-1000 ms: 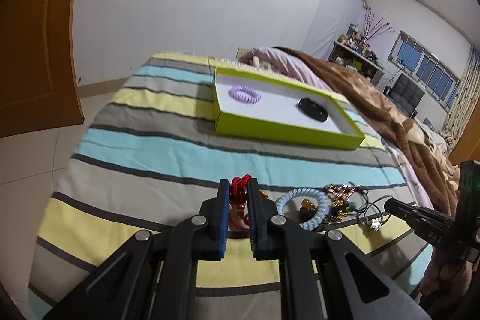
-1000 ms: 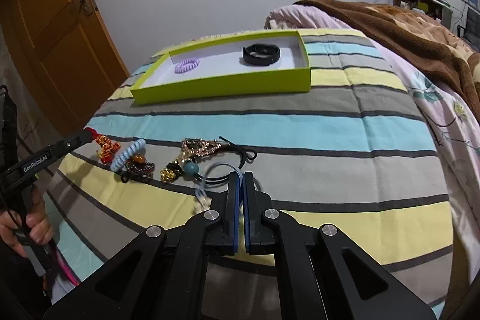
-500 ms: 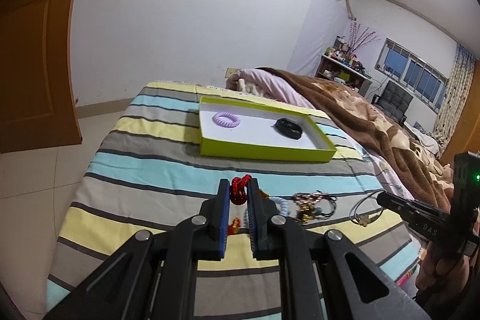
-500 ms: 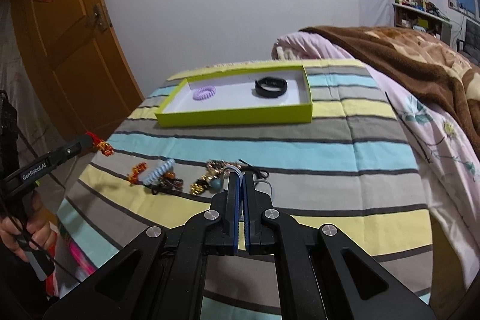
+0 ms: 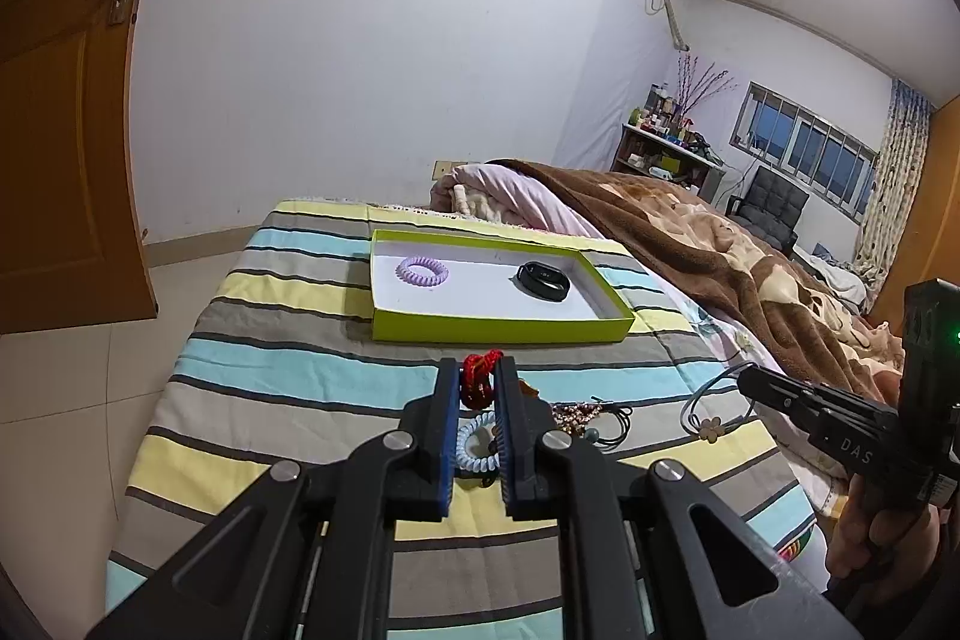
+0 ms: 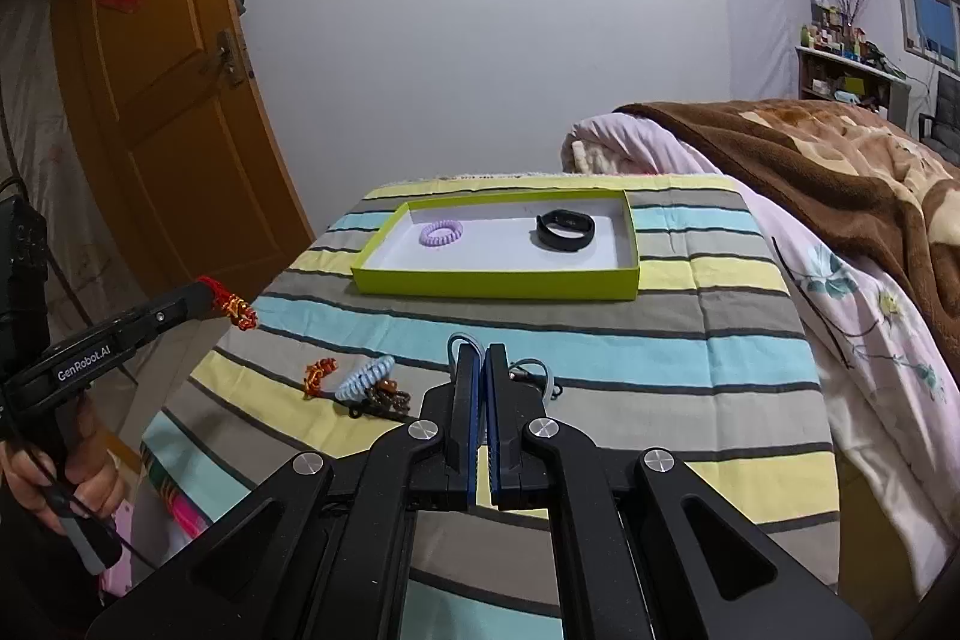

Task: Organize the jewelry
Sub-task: 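Carry both hair ties into the green box and open both tools to drop them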

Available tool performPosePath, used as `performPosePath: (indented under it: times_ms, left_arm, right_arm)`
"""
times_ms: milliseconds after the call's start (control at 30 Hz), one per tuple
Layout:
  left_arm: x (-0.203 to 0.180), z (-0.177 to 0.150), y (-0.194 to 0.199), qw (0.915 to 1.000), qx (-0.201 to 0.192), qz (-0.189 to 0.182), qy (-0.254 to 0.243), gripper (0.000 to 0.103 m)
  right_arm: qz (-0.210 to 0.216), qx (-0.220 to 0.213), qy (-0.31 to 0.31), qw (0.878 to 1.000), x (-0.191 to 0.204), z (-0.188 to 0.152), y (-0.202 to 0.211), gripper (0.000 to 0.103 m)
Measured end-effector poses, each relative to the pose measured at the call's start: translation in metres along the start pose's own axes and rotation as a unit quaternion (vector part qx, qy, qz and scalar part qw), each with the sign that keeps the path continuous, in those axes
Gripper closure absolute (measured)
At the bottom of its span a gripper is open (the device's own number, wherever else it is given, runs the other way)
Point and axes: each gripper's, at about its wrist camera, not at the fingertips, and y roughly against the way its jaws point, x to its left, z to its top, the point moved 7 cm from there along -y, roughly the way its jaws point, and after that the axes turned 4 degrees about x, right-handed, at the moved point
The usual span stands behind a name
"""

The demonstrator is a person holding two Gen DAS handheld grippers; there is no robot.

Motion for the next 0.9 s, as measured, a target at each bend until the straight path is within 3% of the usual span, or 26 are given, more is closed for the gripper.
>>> performPosePath:
  times_ms: [367,900]
  left_arm:
    - [-0.007,0.01,-0.017,0.9999,0.005,0.005,-0.014,0.091]
    - [-0.005,0.05,-0.075,0.9989,-0.001,0.017,-0.044,0.091]
  right_arm:
    - [0.002,0.003,0.015,1.0,0.001,0.016,-0.014,0.101]
    - [-0.008,0.003,0.024,1.0,-0.023,0.064,-0.065,0.101]
